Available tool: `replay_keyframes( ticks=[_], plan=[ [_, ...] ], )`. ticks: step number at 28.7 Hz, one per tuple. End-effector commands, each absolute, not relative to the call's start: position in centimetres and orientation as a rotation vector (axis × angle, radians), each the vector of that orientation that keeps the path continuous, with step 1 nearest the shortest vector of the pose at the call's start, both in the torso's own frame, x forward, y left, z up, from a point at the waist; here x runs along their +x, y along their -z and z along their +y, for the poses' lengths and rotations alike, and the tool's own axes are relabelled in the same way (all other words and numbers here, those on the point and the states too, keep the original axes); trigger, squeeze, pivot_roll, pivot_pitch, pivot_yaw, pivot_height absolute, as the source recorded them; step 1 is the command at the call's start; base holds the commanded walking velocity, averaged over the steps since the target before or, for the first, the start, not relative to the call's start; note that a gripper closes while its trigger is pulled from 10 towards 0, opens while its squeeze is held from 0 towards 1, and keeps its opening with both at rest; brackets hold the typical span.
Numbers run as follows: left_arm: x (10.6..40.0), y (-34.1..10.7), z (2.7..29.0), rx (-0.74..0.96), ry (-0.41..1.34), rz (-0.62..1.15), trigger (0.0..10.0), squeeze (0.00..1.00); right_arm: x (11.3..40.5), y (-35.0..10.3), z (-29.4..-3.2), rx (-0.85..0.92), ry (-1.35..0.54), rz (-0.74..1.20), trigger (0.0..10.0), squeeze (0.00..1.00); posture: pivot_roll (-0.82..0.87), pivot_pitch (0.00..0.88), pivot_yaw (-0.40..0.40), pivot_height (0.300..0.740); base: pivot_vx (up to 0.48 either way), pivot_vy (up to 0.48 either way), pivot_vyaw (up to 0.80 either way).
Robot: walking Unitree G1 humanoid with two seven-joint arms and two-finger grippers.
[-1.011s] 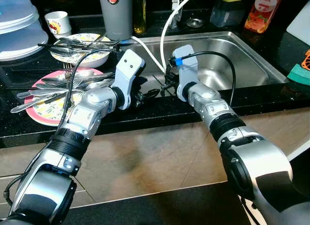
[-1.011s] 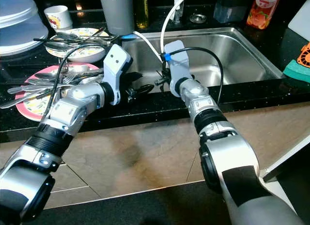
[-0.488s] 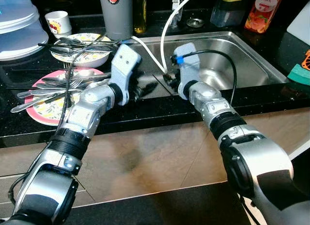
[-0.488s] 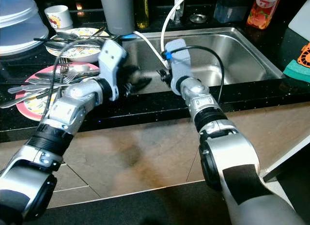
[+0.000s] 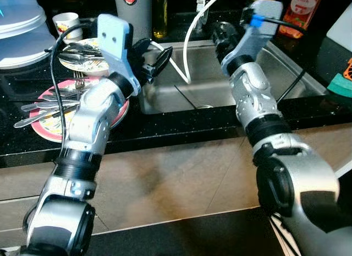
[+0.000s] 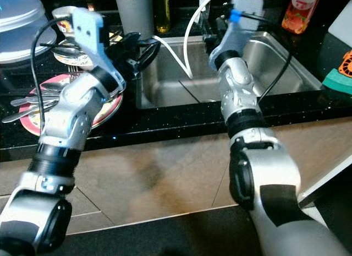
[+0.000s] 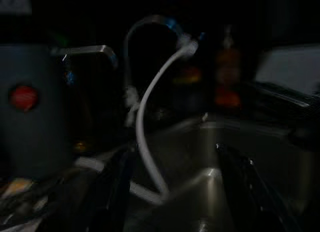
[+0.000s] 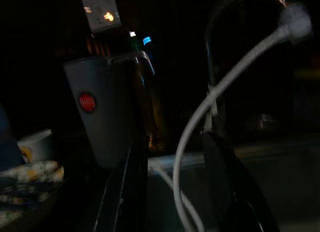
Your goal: Kitchen organization
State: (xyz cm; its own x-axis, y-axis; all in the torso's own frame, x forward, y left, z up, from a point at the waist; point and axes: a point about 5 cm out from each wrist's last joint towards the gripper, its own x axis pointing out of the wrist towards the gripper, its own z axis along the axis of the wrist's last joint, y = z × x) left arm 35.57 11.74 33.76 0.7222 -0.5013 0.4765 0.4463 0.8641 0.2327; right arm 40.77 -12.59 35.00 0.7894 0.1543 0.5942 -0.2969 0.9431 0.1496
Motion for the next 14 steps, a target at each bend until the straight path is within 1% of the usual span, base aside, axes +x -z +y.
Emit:
replay_keyframes(
  ticks=[1,4,5,6,9,10,11,12,14],
  plan=[
    [35.2,-34.0,12.2,0.201,0.46,-0.57,10.0,0.0,40.4,-35.2,-12.5,0.26,-0.249,-0.645,10.0,0.0,-0.02,0.135,0.045,0.74,0.0,0.0,0.0],
    [35.0,-34.1,13.9,0.487,0.304,-0.548,10.0,0.0,39.4,-34.5,-12.3,0.279,-0.28,-0.67,10.0,0.0,-0.01,0.125,0.042,0.74,0.0,0.0,0.0],
    [35.1,-34.0,14.5,0.537,0.274,-0.531,10.0,0.0,39.2,-34.3,-12.2,0.269,-0.293,-0.672,10.0,0.0,-0.01,0.123,0.043,0.74,0.0,0.0,0.0],
    [35.1,-34.0,15.0,0.566,0.257,-0.518,10.0,0.0,39.0,-34.1,-12.0,0.264,-0.31,-0.665,10.0,0.0,-0.01,0.122,0.044,0.74,0.0,0.0,0.0],
    [35.2,-33.8,17.4,0.55,0.135,-0.437,10.0,0.0,38.4,-33.3,-11.3,0.248,-0.37,-0.636,10.0,0.0,-0.01,0.118,0.048,0.74,0.0,0.0,0.0],
    [35.3,-33.8,17.8,0.545,0.111,-0.422,10.0,0.0,38.2,-33.2,-11.2,0.246,-0.38,-0.629,10.0,0.0,-0.01,0.118,0.048,0.74,0.0,0.0,0.0],
    [35.4,-33.7,18.3,0.539,0.091,-0.401,10.0,0.29,38.1,-33.1,-11.1,0.243,-0.386,-0.626,10.0,0.0,-0.01,0.118,0.048,0.74,0.0,0.0,0.0],
    [35.5,-33.5,18.7,0.537,0.071,-0.379,10.0,1.0,38.0,-33.0,-11.0,0.242,-0.394,-0.621,10.0,0.0,0.0,0.118,0.048,0.74,0.0,0.0,0.0],
    [35.5,-33.4,19.1,0.532,0.052,-0.362,10.0,1.0,37.8,-32.9,-10.9,0.242,-0.404,-0.615,10.0,0.0,0.0,0.118,0.048,0.74,0.0,0.0,0.0]
  ],
)
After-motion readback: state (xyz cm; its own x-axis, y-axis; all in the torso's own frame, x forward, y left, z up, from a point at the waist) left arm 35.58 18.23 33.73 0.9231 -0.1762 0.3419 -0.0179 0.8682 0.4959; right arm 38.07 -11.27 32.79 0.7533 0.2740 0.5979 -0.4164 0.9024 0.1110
